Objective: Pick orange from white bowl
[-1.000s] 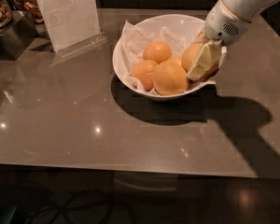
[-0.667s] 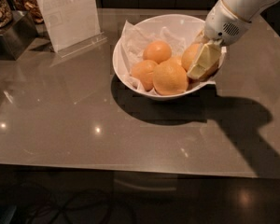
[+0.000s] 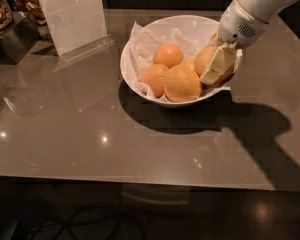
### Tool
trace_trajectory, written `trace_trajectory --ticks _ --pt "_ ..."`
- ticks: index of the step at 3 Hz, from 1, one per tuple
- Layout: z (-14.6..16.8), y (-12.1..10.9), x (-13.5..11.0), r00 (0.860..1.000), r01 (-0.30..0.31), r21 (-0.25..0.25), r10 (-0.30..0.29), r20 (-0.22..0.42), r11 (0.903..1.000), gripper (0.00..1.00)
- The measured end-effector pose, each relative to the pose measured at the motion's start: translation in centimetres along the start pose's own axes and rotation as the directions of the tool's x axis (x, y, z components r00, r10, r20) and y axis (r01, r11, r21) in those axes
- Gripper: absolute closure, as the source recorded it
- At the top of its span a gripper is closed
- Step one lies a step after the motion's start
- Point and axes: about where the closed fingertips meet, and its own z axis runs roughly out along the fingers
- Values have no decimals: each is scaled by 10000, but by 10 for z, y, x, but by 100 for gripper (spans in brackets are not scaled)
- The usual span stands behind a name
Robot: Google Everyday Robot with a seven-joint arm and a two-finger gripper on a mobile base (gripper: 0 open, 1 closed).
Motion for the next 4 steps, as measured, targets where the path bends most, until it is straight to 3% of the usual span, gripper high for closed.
trace_trajectory --ticks 1,2,4 --pt "-15 17 -7 9950 344 129 -354 936 9993 100" --pt "-44 49 -6 9813 461 666 -577 1838 9967 100" --pt "-81 108 5 9450 395 1356 -811 3168 9900 100"
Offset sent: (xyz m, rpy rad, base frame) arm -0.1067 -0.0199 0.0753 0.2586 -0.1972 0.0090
